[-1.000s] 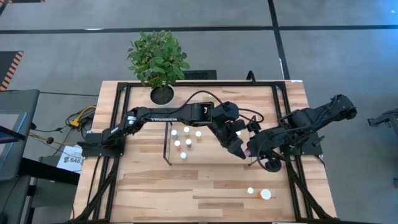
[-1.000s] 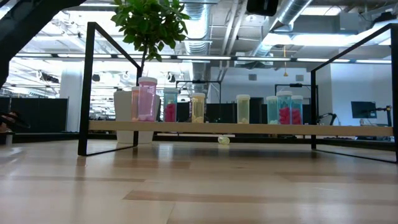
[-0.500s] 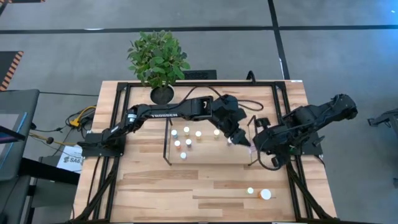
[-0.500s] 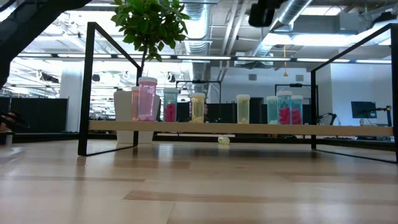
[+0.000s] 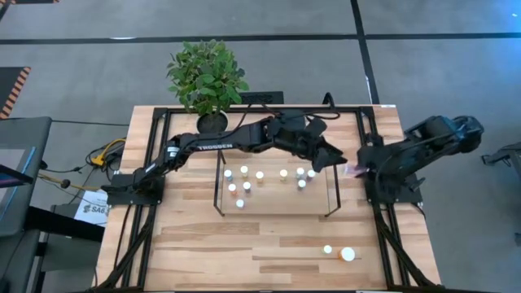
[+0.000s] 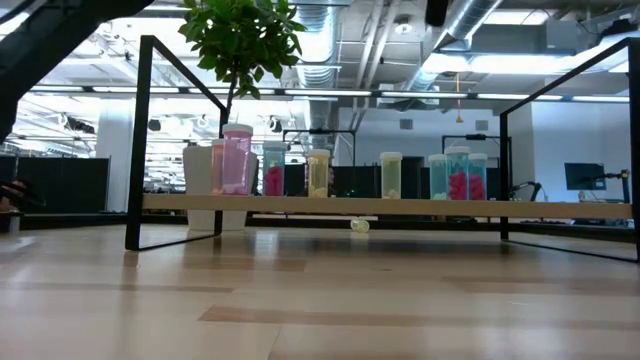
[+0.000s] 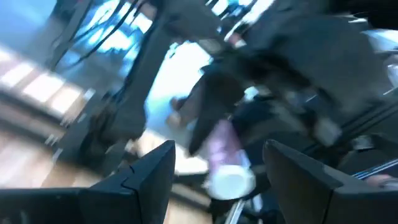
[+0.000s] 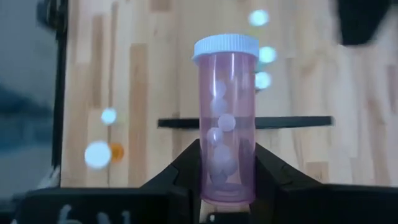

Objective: Pick and place medicine bottles onto shelf by color
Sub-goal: Put the pink pill bottle on the shelf

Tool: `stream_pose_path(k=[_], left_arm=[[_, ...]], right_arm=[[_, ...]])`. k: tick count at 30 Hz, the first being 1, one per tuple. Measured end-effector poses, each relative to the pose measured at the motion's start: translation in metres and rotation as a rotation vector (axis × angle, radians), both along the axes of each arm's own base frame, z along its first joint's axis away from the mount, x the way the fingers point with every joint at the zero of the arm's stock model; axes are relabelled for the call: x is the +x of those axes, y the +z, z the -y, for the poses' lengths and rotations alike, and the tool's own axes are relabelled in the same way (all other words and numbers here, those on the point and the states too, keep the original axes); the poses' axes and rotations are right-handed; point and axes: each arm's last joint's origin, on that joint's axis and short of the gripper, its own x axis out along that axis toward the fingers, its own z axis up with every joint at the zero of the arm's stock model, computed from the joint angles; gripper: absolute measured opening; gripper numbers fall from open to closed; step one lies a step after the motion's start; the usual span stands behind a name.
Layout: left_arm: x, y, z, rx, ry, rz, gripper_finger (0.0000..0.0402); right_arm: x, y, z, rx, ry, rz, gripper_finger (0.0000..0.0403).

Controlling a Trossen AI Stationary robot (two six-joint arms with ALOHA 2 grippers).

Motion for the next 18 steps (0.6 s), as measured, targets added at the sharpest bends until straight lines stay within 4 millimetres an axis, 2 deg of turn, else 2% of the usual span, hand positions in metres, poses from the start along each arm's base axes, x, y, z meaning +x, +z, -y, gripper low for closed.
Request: stream_pose_path(k=[4,8,13,18], left_arm=[[0.000,0.004,0.002,0.002,0.038,0.030,0.0229],[0.000,0.000,-0.002,0.002,0.080,-0.010,0.0229],[0.000,-0.001,-0.007,-0.017,0.109,-0.023,0.0229],[0.000,-0.001,-0.006,-0.020,0.107,-0.024,0.0229]], right_arm=[[-0.014,0.006,0.008,0.006,-0.105,0.072,0.0107],[-0.021,0.008,0.011,0.015,-0.116,0.094,0.0107],[-0.017,0.007,0.010,0.005,-0.118,0.087,0.0108],[-0.003,0.003,0.010,-0.066,-0.166,0.073,0.0108]])
